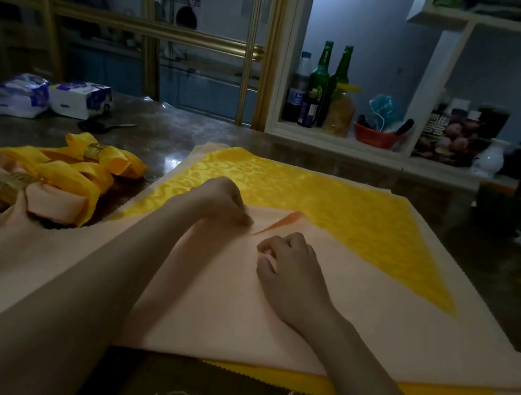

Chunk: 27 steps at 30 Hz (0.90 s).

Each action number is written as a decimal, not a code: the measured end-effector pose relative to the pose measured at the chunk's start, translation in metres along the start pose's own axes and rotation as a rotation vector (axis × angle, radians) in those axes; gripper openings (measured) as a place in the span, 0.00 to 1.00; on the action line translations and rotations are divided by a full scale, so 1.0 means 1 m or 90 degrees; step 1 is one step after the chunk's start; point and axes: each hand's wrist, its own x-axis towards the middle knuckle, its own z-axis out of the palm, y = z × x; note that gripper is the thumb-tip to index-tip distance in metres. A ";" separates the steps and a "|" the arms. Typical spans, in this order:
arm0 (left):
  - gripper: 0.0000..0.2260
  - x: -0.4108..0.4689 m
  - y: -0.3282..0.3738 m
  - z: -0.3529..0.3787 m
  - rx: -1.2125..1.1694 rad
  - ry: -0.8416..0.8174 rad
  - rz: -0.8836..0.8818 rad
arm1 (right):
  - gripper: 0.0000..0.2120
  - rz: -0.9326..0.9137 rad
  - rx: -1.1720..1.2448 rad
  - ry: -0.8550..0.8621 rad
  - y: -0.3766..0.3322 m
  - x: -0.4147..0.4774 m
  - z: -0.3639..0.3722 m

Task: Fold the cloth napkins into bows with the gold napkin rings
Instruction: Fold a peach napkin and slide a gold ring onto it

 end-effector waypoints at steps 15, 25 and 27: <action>0.11 0.012 -0.010 0.029 0.084 0.189 0.130 | 0.12 0.042 0.057 -0.057 -0.005 0.009 -0.011; 0.11 0.011 -0.009 0.033 0.088 0.206 0.157 | 0.25 0.062 -0.204 0.044 0.001 0.103 0.003; 0.12 0.014 -0.011 0.032 0.100 0.207 0.157 | 0.18 0.078 -0.136 0.071 0.007 0.106 0.012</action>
